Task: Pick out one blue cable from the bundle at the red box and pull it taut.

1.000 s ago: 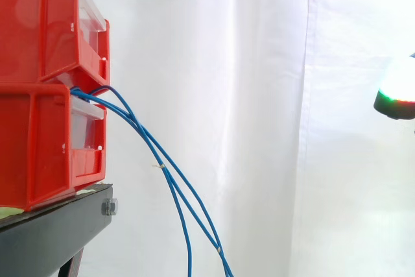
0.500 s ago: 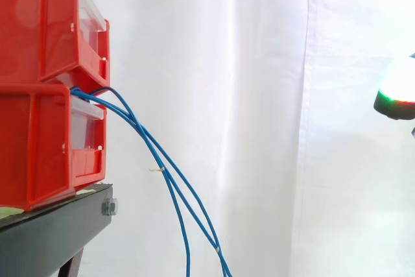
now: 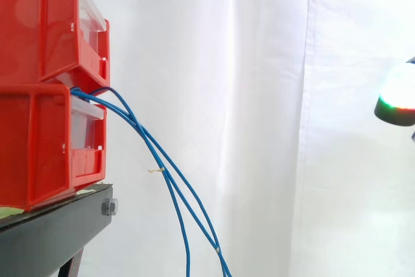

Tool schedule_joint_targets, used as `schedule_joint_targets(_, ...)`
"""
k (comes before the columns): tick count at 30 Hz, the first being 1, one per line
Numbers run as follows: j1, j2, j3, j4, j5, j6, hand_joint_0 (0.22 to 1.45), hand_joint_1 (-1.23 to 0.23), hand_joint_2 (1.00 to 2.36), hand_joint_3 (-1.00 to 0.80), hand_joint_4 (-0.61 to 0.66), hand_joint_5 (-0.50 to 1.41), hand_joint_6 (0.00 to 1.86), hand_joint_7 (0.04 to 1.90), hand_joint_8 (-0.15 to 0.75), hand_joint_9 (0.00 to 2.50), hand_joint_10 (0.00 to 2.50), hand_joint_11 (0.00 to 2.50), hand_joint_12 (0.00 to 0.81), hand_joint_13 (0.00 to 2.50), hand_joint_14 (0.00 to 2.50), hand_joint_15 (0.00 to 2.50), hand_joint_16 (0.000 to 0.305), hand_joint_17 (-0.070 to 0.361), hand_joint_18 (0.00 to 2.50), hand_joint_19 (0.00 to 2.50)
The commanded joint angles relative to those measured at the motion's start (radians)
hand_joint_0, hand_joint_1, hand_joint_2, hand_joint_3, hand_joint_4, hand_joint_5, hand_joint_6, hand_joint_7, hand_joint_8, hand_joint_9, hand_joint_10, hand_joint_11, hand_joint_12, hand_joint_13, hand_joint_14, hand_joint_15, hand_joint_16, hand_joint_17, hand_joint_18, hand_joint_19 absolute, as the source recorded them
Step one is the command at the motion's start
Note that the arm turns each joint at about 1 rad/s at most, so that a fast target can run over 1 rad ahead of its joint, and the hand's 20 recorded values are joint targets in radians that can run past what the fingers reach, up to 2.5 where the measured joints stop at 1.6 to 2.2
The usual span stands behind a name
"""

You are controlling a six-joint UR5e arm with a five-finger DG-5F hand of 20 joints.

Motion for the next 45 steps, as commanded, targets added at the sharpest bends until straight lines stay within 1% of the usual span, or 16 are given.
schedule_joint_targets(1, 0.003, -0.001, 0.000, 0.046, 0.027, -0.086, 0.59, -0.58, 1.00, -0.44, 0.28, -0.17, 0.50, 0.73, 0.301, 0.77, 0.01, 0.26, 0.398, 0.50, 0.01, 0.18, 0.060, 0.134, 0.37, 0.50)
schedule_joint_targets(5, 0.009, -0.006, 0.000, 0.131, 0.062, -0.153, 0.59, -0.58, 1.01, -0.44, 0.28, -0.17, 0.50, 0.73, 0.300, 0.77, 0.01, 0.26, 0.400, 0.50, 0.01, 0.18, 0.060, 0.134, 0.37, 0.50)
schedule_joint_targets(6, 0.012, -0.026, 0.000, 0.199, 0.081, -0.199, 0.59, -0.58, 1.00, -0.44, 0.28, -0.17, 0.50, 0.73, 0.302, 0.78, 0.01, 0.26, 0.400, 0.50, 0.01, 0.19, 0.060, 0.135, 0.37, 0.50)
schedule_joint_targets(7, 0.013, -0.044, 0.000, 0.227, 0.084, -0.215, 0.59, -0.58, 1.00, -0.44, 0.28, -0.17, 0.50, 0.73, 0.302, 0.78, 0.01, 0.27, 0.400, 0.50, 0.01, 0.19, 0.060, 0.135, 0.38, 0.51)
schedule_joint_targets(12, 0.020, -0.072, 0.000, 0.262, 0.084, -0.225, 0.59, -0.58, 1.00, -0.44, 0.28, -0.17, 0.50, 0.73, 0.302, 0.78, 0.01, 0.27, 0.400, 0.51, 0.01, 0.19, 0.060, 0.134, 0.38, 0.50)
schedule_joint_targets(16, 0.024, -0.102, 0.000, 0.322, 0.093, -0.247, 0.59, -0.57, 1.00, -0.44, 0.28, -0.17, 0.50, 0.73, 0.303, 0.78, 0.01, 0.28, 0.402, 0.51, 0.01, 0.19, 0.060, 0.134, 0.39, 0.51)
schedule_joint_targets(17, 0.027, -0.128, 0.006, 0.355, 0.113, -0.276, 0.59, -0.57, 1.00, -0.44, 0.28, -0.17, 0.50, 0.73, 0.302, 0.78, 0.01, 0.26, 0.402, 0.51, 0.01, 0.20, 0.060, 0.134, 0.39, 0.51)
schedule_joint_targets(19, 0.029, -0.150, 0.006, 0.383, 0.121, -0.294, 0.59, -0.57, 1.00, -0.44, 0.28, -0.17, 0.50, 0.73, 0.302, 0.78, 0.01, 0.28, 0.403, 0.51, 0.01, 0.20, 0.060, 0.134, 0.39, 0.51)
schedule_joint_targets(25, 0.030, -0.219, 0.044, 0.481, 0.121, -0.304, 0.59, -0.57, 1.00, -0.44, 0.28, -0.17, 0.50, 0.73, 0.302, 0.78, 0.01, 0.27, 0.403, 0.52, 0.01, 0.20, 0.060, 0.134, 0.40, 0.52)
schedule_joint_targets(29, 0.032, -0.243, 0.049, 0.521, 0.124, -0.330, 0.59, -0.57, 1.00, -0.44, 0.29, -0.17, 0.50, 0.73, 0.302, 0.78, 0.01, 0.27, 0.401, 0.53, 0.01, 0.21, 0.060, 0.134, 0.40, 0.52)
schedule_joint_targets(30, 0.032, -0.266, 0.051, 0.550, 0.122, -0.336, 0.59, -0.58, 1.01, -0.44, 0.29, -0.17, 0.50, 0.73, 0.302, 0.78, 0.01, 0.27, 0.402, 0.53, 0.01, 0.20, 0.060, 0.134, 0.40, 0.52)
schedule_joint_targets(32, 0.027, -0.299, 0.058, 0.599, 0.124, -0.325, 0.59, -0.58, 1.00, -0.44, 0.29, -0.17, 0.50, 0.73, 0.303, 0.78, 0.01, 0.28, 0.403, 0.53, 0.01, 0.20, 0.060, 0.134, 0.40, 0.52)
schedule_joint_targets(33, 0.027, -0.299, 0.058, 0.599, 0.124, -0.325, 0.59, -0.58, 1.00, -0.44, 0.29, -0.17, 0.50, 0.73, 0.302, 0.78, 0.01, 0.27, 0.402, 0.53, 0.01, 0.20, 0.060, 0.134, 0.40, 0.52)
schedule_joint_targets(34, 0.027, -0.316, 0.072, 0.636, 0.127, -0.305, 0.59, -0.57, 1.00, -0.44, 0.29, -0.17, 0.50, 0.73, 0.303, 0.78, 0.01, 0.28, 0.403, 0.53, 0.01, 0.20, 0.060, 0.135, 0.40, 0.52)
schedule_joint_targets(38, 0.032, -0.326, 0.084, 0.656, 0.124, -0.310, 0.59, -0.58, 1.01, -0.44, 0.29, -0.17, 0.50, 0.73, 0.304, 0.78, 0.01, 0.28, 0.404, 0.53, 0.01, 0.21, 0.060, 0.135, 0.41, 0.53)
schedule_joint_targets(45, 0.032, -0.332, 0.084, 0.668, 0.122, -0.365, 0.59, -0.58, 1.00, -0.44, 0.29, -0.16, 0.50, 0.73, 0.304, 0.77, 0.01, 0.28, 0.403, 0.54, 0.01, 0.21, 0.060, 0.134, 0.41, 0.53)
